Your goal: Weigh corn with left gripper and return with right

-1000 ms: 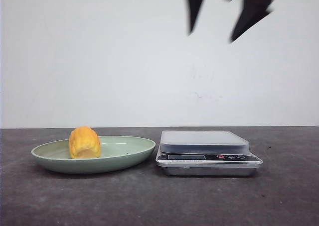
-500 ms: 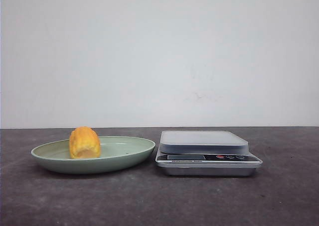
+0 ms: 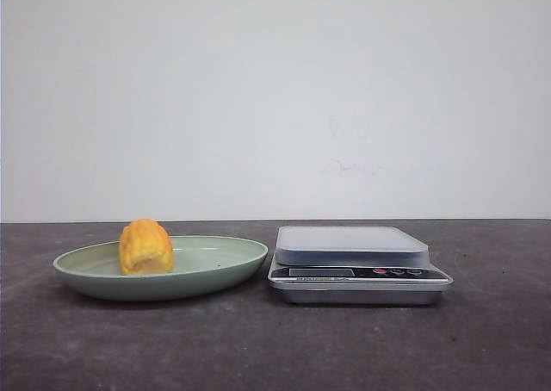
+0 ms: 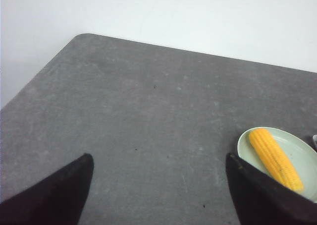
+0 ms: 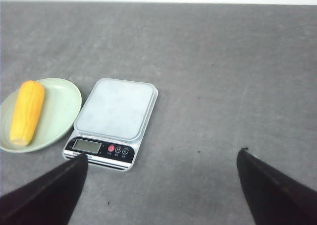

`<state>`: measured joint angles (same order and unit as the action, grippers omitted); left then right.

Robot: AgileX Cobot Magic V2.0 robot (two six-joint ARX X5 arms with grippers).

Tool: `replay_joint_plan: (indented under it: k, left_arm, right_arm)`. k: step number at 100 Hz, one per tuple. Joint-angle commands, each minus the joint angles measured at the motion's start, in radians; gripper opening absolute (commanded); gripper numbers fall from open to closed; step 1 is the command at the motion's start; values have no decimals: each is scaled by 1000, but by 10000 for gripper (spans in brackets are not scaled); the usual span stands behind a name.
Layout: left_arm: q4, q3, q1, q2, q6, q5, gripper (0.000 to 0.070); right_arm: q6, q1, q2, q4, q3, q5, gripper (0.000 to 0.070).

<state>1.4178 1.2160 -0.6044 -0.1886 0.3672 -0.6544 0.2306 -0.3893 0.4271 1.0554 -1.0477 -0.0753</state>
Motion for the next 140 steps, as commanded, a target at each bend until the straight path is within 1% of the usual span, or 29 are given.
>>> replay_joint_plan:
  k: [1, 5, 8, 12, 16, 19, 24, 27, 29, 32, 35, 36, 38, 39, 49, 58, 72, 140]
  left_arm:
    - [24, 4, -6, -3, -14, 1, 512]
    - [21, -2, -6, -3, -11, 1, 512]
    - [14, -9, -6, -3, -9, 1, 510]
    - [3, -19, -7, -3, -8, 1, 505]
    - [-6, -27, -7, -3, -8, 4, 479]
    - [-13, -33, -8, -3, -9, 8, 435]
    - [-31, -45, -10, -3, -11, 18, 350]
    - [-46, -52, -11, -3, -12, 25, 300]
    - [-55, -56, -12, -3, -12, 28, 263]
    - [-64, -61, -12, -3, -13, 30, 195]
    - [-73, -66, -12, -3, -15, 30, 108]
    - [-77, -68, -12, -3, -16, 30, 77]
    - [-84, -72, -12, -3, -18, 30, 8]
    - [-88, -74, -12, -3, -19, 30, 0]
    - [-119, -85, -12, -3, -19, 40, 7]
    - [-137, -89, -12, -3, -13, 64, 6]
    - [-131, -89, -12, -3, -11, 64, 7]
    - [-130, -87, -12, -3, -11, 63, 7]
  right_arm:
    - [15, -5, -60, -6, 1, -3, 589]
    - [4, -5, -97, -5, 3, -5, 588]
    - [-10, -5, -121, -8, 3, -10, 569]
    - [-26, -3, -151, -14, 3, -13, 503]
    - [-34, -2, -172, -16, 3, -13, 422]
    - [-35, -1, -185, -15, 3, -13, 375]
    - [-37, -1, -198, -12, 3, -14, 321]
    - [-37, -1, -202, -11, 3, -13, 276]
    - [-37, -1, -203, -10, 3, -14, 230]
    - [-37, -1, -203, -10, 3, -14, 133]
    - [-37, -1, -203, -9, 3, -14, 15]
    - [-37, -1, -203, -10, 3, -13, 0]
    - [-37, -1, -203, -11, 3, -14, 0]
    - [-36, -1, -203, -11, 3, -14, 6]
    - [-27, 1, -202, -22, 3, -14, 6]
    - [-26, 1, -202, -30, 3, -12, 6]
    - [-21, 1, -202, -26, 3, 0, 6]
    - [-22, 1, -202, -32, 1, -4, 6]
